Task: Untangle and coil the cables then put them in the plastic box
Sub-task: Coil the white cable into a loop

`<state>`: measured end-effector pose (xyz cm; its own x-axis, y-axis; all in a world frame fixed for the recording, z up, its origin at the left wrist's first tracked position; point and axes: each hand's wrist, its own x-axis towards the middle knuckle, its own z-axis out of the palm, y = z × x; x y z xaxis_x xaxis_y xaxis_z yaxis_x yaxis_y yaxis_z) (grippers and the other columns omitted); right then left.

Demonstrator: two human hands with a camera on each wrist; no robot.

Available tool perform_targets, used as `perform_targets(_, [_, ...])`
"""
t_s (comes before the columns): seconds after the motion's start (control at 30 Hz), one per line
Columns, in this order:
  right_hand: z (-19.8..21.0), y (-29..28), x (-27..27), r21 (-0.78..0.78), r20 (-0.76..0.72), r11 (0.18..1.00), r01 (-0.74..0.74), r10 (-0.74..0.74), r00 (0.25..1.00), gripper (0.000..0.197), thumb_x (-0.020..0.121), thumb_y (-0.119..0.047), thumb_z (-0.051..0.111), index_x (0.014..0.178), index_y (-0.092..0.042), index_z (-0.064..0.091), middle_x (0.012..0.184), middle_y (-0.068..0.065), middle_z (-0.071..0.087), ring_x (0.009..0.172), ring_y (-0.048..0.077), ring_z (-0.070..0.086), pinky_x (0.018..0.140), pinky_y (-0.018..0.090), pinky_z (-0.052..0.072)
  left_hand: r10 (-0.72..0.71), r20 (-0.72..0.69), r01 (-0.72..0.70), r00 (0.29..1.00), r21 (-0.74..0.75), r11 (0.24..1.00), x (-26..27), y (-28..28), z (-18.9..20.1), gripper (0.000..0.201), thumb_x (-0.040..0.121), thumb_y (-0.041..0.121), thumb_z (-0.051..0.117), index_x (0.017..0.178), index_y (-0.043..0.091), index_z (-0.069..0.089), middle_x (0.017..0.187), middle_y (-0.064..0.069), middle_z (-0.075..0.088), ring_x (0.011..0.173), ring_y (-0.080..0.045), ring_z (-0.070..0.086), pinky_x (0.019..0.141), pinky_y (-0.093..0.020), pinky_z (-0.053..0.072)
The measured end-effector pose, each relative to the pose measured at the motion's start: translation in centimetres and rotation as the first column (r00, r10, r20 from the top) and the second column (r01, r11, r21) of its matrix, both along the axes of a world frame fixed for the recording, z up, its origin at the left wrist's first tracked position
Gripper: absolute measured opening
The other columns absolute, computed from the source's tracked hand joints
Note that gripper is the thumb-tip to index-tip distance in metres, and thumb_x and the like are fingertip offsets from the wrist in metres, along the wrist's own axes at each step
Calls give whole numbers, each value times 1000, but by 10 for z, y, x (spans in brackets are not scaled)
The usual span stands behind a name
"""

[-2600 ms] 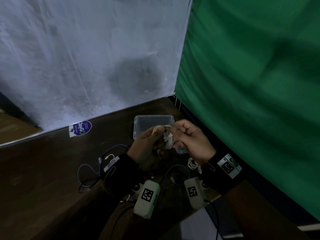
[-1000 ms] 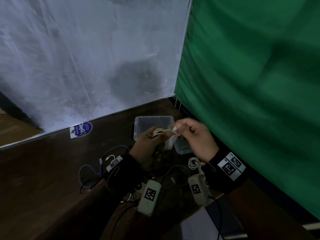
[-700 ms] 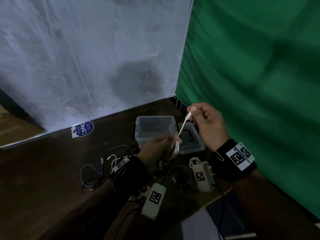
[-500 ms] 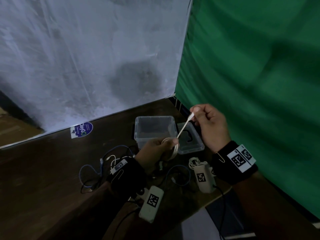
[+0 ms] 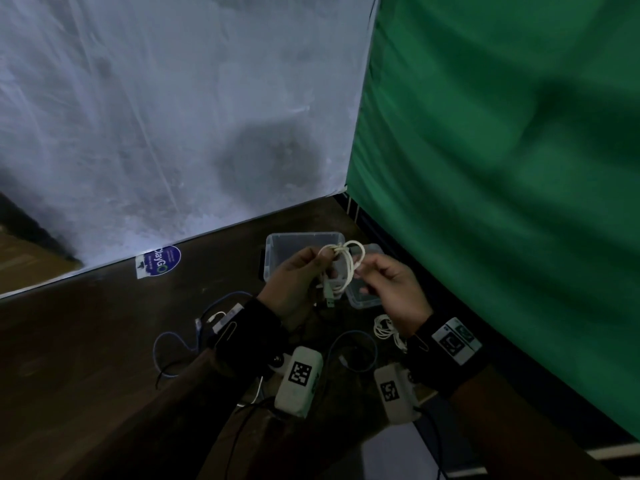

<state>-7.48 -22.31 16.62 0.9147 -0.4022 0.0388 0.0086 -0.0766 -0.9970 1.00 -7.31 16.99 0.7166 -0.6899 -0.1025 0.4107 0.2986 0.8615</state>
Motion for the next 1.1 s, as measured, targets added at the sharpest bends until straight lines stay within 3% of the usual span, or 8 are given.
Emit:
perform_targets(0.2, [-4,15,5,383,-66,922,53,-30,997,20,91,-7,56,99,-6,74,94,16,74,84,28,70,70,33,55,72,41,-76,997,107,991,1,-6,-15,46,80,32,64,110,-3,64,103,-22,66,88,-30,63,81,-42,54])
perform_targets(0.33, [-5,19,1,489,-124,872,-23,96,988,34,99,-31,52,114,-6,71,111,19,72,103,33,70,89,43,56,104,118,-122,988,160,980,1,-7,-19,35,78,36,65,99,9,72,103,-21,70,91,-31,65,86,-45,52])
perform_targets(0.57, [-15,13,-1,425,-195,894,-142,244,950,33,92,-19,63,118,0,65,117,24,68,108,38,65,100,50,50,103,343,-205,934,278,939,7,-10,-30,17,93,22,60,100,14,72,92,-5,74,81,-12,68,70,-22,53])
perform_targets(0.7, [-17,0,2,355,-254,927,-118,217,942,26,93,-8,61,117,-1,66,112,23,69,101,35,66,96,48,51,-221,722,-237,655,474,848,23,-8,-36,30,94,20,59,124,25,59,112,5,65,96,-7,63,81,-19,50])
perform_targets(0.77, [-21,-5,1,230,-267,962,-150,210,941,21,92,-4,61,112,-4,68,95,15,72,89,29,68,85,43,54,-375,786,-207,491,524,826,27,-12,-36,34,94,23,59,127,30,58,122,7,59,103,-7,59,85,-19,47])
perform_targets(0.87, [-27,-13,-2,112,-289,976,-185,210,934,14,92,-5,62,99,-16,69,73,0,71,70,14,66,68,32,52,-424,818,-207,389,526,825,30,-17,-36,25,94,21,57,118,23,65,114,6,61,97,-7,56,81,-14,40])
perform_targets(0.93, [-29,-18,-1,49,-310,977,-208,213,927,14,92,-10,65,102,-19,67,78,0,73,72,15,68,66,32,54,-457,810,-233,368,556,798,32,-21,-42,22,96,21,54,114,23,65,114,4,63,100,-9,58,85,-21,44])
perform_targets(1.1, [-33,-26,-4,-137,-328,955,-263,207,922,35,91,-19,68,125,-27,62,105,2,74,94,16,71,76,30,59,-407,762,-213,503,566,796,38,-23,-63,17,97,27,52,108,26,65,102,7,66,92,-7,61,81,-30,51])
